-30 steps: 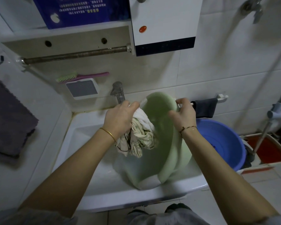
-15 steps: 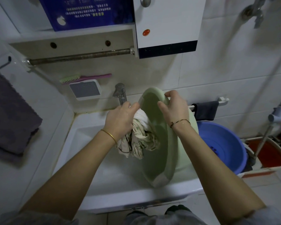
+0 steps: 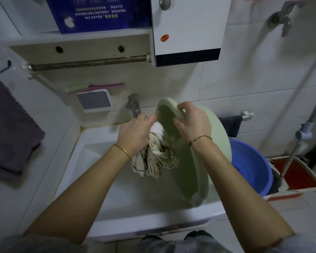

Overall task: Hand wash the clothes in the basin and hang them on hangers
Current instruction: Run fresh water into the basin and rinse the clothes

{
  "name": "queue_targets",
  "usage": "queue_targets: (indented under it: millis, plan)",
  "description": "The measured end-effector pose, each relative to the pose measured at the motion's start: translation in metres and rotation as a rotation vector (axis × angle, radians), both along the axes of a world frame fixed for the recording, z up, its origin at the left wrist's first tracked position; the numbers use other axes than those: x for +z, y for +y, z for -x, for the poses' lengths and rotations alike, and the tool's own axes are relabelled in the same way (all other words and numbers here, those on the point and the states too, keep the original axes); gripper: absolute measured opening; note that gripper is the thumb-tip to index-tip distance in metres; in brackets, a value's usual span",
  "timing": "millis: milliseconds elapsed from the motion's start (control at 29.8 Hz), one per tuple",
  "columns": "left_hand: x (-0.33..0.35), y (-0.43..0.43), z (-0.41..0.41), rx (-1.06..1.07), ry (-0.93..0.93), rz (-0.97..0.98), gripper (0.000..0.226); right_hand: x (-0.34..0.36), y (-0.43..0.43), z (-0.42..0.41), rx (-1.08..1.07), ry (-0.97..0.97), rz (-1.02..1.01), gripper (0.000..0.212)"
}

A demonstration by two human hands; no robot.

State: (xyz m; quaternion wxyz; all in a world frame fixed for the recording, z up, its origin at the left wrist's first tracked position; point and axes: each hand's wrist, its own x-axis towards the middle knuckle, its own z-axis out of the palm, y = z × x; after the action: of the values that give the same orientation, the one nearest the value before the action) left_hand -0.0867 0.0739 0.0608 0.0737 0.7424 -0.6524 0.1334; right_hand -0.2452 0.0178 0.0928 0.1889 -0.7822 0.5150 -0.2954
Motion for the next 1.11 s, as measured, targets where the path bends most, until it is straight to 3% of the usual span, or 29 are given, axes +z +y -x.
queue_targets:
  millis: [638, 807, 1109]
  plan:
    - [0.002, -0.004, 0.008, -0.042, -0.006, 0.02, 0.047, -0.001, 0.002, 0.016, -0.01, -0.054, 0.067, 0.037]
    - [0.001, -0.008, 0.008, -0.05, 0.011, 0.023, 0.047, -0.003, -0.007, 0.031, -0.048, -0.283, 0.009, 0.04]
    - [-0.01, -0.016, 0.015, 0.018, 0.043, -0.025, 0.042, -0.062, -0.04, 0.046, -0.303, -0.776, -0.438, 0.03]
